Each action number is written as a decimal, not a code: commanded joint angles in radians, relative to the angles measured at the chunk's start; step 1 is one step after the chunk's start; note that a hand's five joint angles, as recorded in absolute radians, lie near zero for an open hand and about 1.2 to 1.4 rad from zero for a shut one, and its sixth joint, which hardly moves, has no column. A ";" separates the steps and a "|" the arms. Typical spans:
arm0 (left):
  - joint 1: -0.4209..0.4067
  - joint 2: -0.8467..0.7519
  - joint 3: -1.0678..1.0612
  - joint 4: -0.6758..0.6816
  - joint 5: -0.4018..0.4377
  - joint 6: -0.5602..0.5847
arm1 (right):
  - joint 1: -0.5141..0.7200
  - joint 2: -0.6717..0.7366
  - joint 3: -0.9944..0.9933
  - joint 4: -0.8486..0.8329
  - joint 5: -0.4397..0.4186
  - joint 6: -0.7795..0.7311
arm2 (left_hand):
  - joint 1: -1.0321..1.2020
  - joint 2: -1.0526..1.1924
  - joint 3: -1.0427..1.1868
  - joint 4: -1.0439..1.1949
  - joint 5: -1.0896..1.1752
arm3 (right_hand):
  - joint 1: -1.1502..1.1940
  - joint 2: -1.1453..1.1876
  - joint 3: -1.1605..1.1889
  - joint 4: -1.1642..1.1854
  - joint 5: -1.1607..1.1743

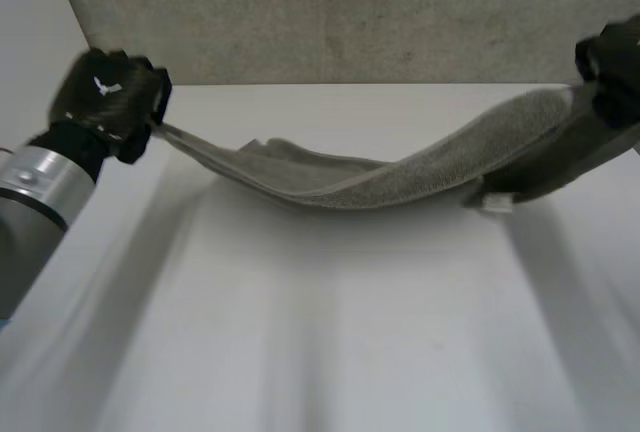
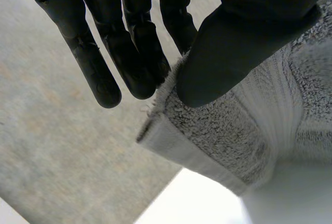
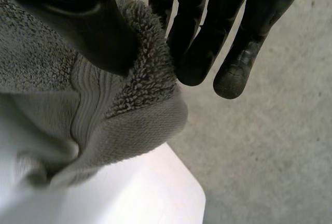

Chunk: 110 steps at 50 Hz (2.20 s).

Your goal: Fold the towel.

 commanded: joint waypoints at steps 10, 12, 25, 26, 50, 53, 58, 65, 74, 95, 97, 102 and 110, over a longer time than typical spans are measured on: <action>-0.011 -0.140 0.106 -0.225 -0.106 0.002 | 0.106 0.239 -0.245 0.468 0.050 -0.405 | 0.217 0.180 0.180 0.179 0.207 | 0.068 0.055 0.057 0.058 0.055; -0.012 -0.200 0.140 -0.231 -0.126 0.002 | 0.136 0.329 -0.274 0.455 0.068 -0.409 | 0.217 0.180 0.180 0.179 0.207 | 0.068 0.055 0.057 0.058 0.055; -0.074 -0.571 0.698 -0.250 -0.207 -0.011 | 0.227 0.581 -0.547 0.072 0.170 -0.345 | 0.217 0.180 0.180 0.179 0.207 | 0.068 0.055 0.057 0.058 0.055; -0.081 -0.574 0.780 -0.206 -0.223 -0.019 | 0.238 0.581 -0.591 -0.076 0.200 -0.296 | 0.217 0.180 0.180 0.179 0.207 | 0.068 0.055 0.057 0.058 0.055; -0.046 -0.492 0.413 0.036 -0.261 -0.119 | 0.246 0.469 -0.225 0.067 0.097 -0.162 | 0.217 0.180 0.180 0.179 0.207 | 0.068 0.055 0.057 0.058 0.055; -0.040 -0.485 0.277 0.050 -0.231 -0.119 | 0.239 0.469 -0.144 0.005 0.098 -0.158 | 0.217 0.180 0.180 0.179 0.207 | 0.068 0.055 0.057 0.058 0.055; -0.029 -0.478 0.108 0.108 -0.208 -0.113 | 0.232 0.469 -0.035 -0.094 0.102 -0.158 | 0.217 0.180 0.180 0.179 0.207 | 0.068 0.055 0.057 0.058 0.055; 0.010 -0.398 -0.052 0.158 -0.201 -0.108 | 0.230 0.460 0.082 -0.125 0.107 -0.156 | 0.217 0.180 0.180 0.179 0.207 | 0.068 0.055 0.057 0.058 0.055; 0.036 -0.321 -0.085 0.160 -0.203 -0.110 | 0.219 0.391 0.180 -0.134 0.098 -0.155 | 0.217 0.180 0.180 0.179 0.207 | 0.068 0.055 0.057 0.058 0.055; 0.060 -0.317 -0.101 0.161 -0.201 -0.114 | 0.098 0.339 0.289 -0.149 0.081 -0.153 | 0.217 0.180 0.180 0.179 0.207 | -0.782 -0.795 -0.793 -0.792 -0.795; 0.063 -0.317 -0.101 0.163 -0.201 -0.114 | 0.097 0.339 0.292 -0.148 0.081 -0.155 | 0.217 0.180 0.180 0.179 0.207 | -0.847 -0.860 -0.858 -0.857 -0.860; 0.064 -0.318 -0.102 0.174 -0.201 -0.114 | 0.092 0.337 0.303 -0.146 0.065 -0.153 | 0.217 0.180 0.180 0.179 0.207 | -0.944 -0.956 -0.955 -0.954 -0.957; 0.063 -0.318 -0.104 0.174 -0.201 -0.114 | 0.095 0.316 0.309 -0.143 0.050 -0.129 | 0.217 0.180 0.180 0.179 0.207 | -1.020 -1.033 -1.031 -1.030 -1.033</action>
